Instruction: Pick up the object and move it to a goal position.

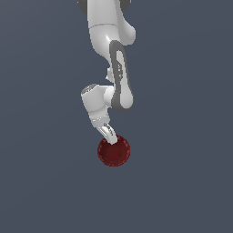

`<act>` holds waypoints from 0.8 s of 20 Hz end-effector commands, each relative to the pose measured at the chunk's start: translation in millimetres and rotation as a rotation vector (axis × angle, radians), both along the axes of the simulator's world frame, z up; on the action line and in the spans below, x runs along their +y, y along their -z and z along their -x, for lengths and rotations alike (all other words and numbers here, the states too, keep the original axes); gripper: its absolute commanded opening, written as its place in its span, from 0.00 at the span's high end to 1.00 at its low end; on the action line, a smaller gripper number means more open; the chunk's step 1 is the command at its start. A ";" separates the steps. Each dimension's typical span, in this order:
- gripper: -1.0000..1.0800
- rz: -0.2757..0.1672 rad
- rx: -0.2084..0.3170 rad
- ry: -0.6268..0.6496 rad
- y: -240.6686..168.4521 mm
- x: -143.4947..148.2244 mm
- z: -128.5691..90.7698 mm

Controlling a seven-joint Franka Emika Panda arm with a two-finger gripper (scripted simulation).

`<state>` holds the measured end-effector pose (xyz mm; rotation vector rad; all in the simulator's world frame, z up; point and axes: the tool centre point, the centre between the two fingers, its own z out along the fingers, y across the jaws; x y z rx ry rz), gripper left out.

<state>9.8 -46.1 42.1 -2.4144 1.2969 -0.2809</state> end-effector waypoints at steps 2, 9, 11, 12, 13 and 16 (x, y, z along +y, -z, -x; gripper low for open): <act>1.00 0.000 0.000 0.001 -11.8 -4.9 -2.0; 1.00 0.001 0.002 0.003 -57.4 -22.6 -9.4; 1.00 0.001 0.003 0.004 -75.7 -29.7 -12.3; 1.00 0.001 0.003 0.004 -85.9 -33.5 -13.9; 1.00 0.002 0.003 0.004 -96.2 -37.7 -15.7; 1.00 0.003 0.005 0.005 -128.8 -50.6 -21.0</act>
